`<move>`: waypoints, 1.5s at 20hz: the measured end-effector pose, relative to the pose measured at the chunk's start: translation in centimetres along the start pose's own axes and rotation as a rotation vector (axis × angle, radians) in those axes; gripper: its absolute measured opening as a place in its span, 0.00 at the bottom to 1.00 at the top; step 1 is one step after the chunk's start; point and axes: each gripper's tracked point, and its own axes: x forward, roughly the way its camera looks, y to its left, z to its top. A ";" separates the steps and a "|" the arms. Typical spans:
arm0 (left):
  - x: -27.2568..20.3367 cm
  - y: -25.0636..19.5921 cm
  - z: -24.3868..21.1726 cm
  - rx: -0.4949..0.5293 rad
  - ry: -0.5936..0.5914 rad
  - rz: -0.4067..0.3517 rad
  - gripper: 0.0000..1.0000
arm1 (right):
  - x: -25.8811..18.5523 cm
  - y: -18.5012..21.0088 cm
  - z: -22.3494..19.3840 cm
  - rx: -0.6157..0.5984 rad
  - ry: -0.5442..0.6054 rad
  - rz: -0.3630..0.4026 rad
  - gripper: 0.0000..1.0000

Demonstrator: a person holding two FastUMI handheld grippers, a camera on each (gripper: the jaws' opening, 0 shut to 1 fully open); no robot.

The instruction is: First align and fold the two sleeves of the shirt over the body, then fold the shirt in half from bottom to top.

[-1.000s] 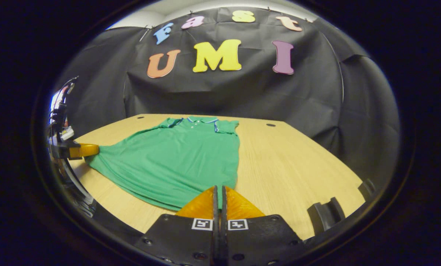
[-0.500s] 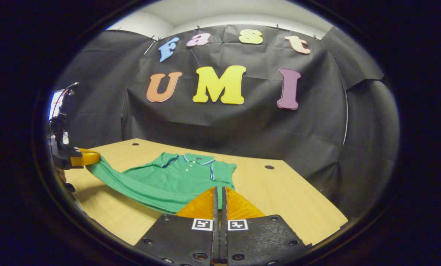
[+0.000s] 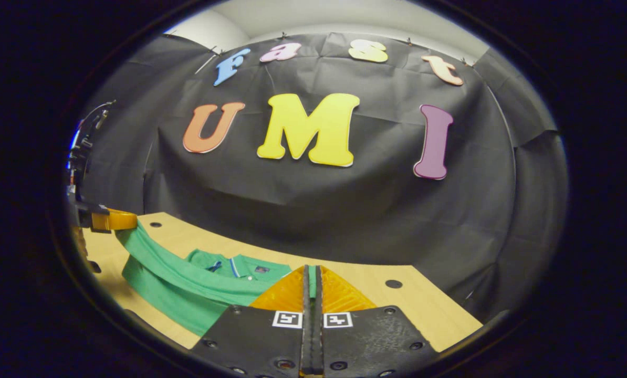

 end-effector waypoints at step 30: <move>16.5 2.3 -2.3 0.083 -0.081 0.082 1.00 | 18.4 -4.4 -1.7 0.042 -0.144 -0.189 0.95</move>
